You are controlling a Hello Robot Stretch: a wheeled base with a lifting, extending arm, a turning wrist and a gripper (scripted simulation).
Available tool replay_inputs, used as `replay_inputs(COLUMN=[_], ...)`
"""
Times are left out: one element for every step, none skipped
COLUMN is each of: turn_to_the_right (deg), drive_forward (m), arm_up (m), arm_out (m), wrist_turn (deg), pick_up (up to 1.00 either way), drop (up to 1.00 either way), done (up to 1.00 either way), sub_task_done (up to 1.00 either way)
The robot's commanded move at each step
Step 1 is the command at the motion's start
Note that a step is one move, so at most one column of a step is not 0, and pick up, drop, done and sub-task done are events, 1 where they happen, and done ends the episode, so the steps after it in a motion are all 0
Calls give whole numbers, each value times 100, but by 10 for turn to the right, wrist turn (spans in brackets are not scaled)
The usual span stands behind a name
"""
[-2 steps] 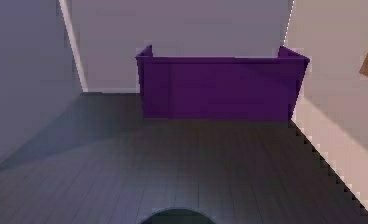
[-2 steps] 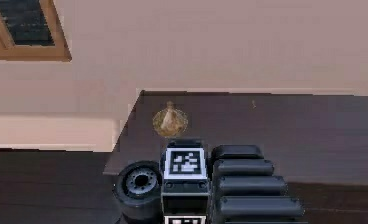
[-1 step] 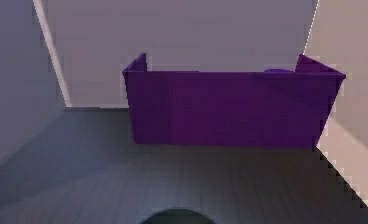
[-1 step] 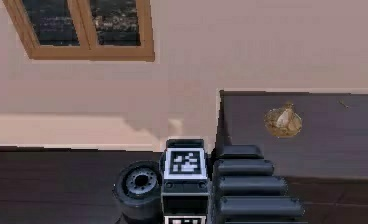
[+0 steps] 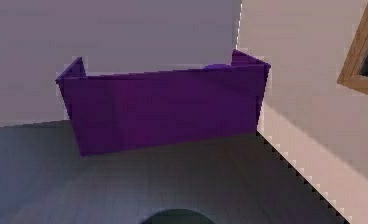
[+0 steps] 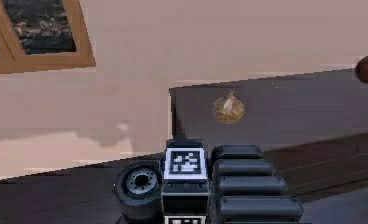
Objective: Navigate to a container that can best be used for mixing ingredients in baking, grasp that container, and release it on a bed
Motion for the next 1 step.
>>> replay_inputs(turn_to_the_right=[0], drive_forward=[100], arm_up=[0], arm_out=[0], wrist_turn=[0], pick_up=[0], drop=[0], done=[0], sub_task_done=[0])
